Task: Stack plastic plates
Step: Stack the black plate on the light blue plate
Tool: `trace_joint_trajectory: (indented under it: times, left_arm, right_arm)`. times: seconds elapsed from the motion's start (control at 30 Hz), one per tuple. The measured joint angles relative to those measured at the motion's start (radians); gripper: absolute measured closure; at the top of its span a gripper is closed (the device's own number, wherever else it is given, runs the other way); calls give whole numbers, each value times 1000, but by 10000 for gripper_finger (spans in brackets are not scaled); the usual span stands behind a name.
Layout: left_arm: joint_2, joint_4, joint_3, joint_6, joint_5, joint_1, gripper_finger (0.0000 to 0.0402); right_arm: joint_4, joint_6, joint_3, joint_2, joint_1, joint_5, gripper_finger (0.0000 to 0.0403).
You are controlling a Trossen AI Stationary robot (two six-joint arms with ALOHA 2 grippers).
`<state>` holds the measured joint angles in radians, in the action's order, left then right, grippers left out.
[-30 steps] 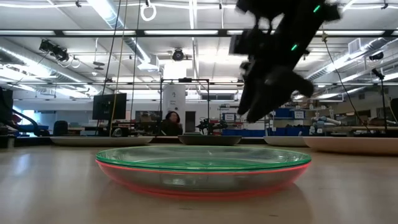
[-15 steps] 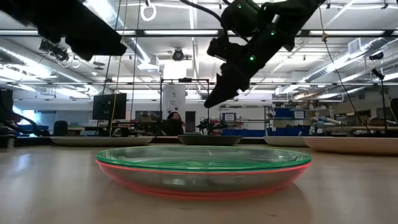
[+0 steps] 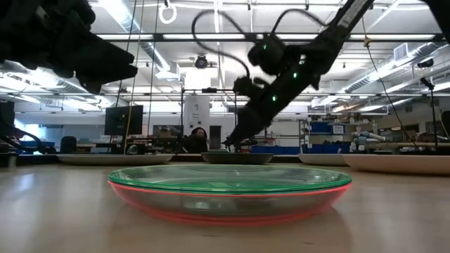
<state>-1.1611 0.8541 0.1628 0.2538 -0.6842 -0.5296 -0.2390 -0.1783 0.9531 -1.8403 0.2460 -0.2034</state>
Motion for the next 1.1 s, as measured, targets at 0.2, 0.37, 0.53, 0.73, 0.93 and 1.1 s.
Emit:
trace_joint_trajectory:
  times: [0.2,0.37,0.53,0.73,0.93,1.1]
  left_arm:
    - [31,39,1,-115,3,43,219]
    - [121,111,1,-216,-3,76,219]
    - [256,123,1,-305,-5,103,219]
    - [378,124,29,-466,-13,105,219]
    - [397,120,73,-640,-12,105,219]
    - [396,119,80,-745,-12,108,219]
  right_arm:
    - [-32,-4,60,-166,54,30,163]
    - [-39,-5,117,-222,59,32,165]
    - [9,-4,141,-216,59,32,197]
    - [70,-3,143,-200,66,16,282]
    - [196,-42,146,-163,58,-70,381]
    - [385,-44,140,13,-6,-270,386]
